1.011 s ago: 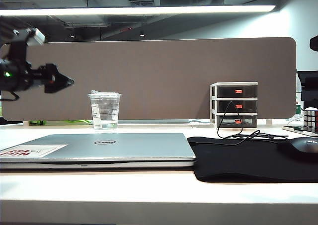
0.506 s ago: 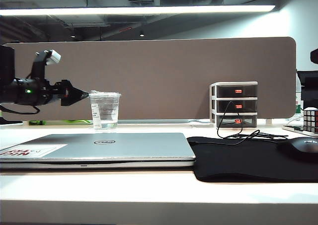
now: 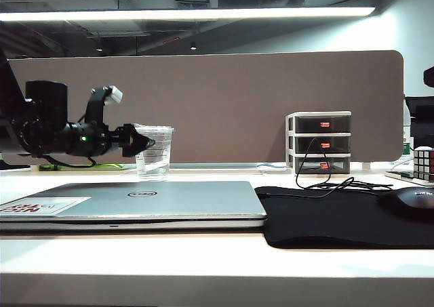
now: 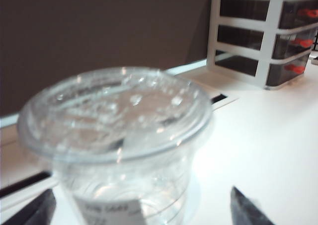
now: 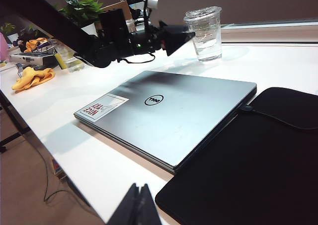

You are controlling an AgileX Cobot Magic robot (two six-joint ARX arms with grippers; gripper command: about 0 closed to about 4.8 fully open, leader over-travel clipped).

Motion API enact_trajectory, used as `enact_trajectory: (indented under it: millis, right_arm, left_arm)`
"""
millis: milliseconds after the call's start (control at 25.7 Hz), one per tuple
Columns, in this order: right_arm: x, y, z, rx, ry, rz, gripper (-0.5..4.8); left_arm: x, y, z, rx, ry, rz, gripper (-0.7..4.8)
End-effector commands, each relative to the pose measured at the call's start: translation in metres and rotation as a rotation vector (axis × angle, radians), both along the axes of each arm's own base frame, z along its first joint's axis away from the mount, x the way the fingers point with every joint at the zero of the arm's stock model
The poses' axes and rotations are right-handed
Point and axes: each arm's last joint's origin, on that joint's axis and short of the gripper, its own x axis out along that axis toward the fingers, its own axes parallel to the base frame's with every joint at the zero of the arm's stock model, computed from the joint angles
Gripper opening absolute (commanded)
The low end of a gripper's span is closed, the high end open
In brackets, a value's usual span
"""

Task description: Pick up the coffee cup and place it on the left side of the laptop.

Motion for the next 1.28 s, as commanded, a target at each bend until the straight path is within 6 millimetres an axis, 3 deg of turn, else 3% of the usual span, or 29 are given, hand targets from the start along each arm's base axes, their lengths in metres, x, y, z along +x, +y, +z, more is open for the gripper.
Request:
enact_trajectory:
  millis: [39, 350, 700, 1011, 1284]
  right_arm:
    - [0.000, 0.000, -0.001, -0.002, -0.006, 0.001, -0.01]
    - [0.000, 0.000, -0.001, -0.002, -0.007, 0.001, -0.01]
    - [0.000, 0.000, -0.001, -0.003, -0.006, 0.001, -0.01]
    - [0.000, 0.000, -0.001, -0.003, -0.006, 0.001, -0.01]
    - [0.000, 0.000, -0.001, -0.003, -0.006, 0.001, -0.01]
  left_arm:
    - [0.007, 0.001, -0.003, -0.002, 0.015, 0.006, 4.79]
    - [0.023, -0.001, -0.012, -0.017, 0.036, 0.004, 4.79]
    - [0.030, -0.018, -0.011, -0.034, 0.034, 0.053, 4.79]
    - [0.047, -0.027, -0.015, -0.042, 0.040, 0.053, 4.79]
    - [0.047, -0.028, -0.016, -0.058, 0.049, 0.055, 4.69]
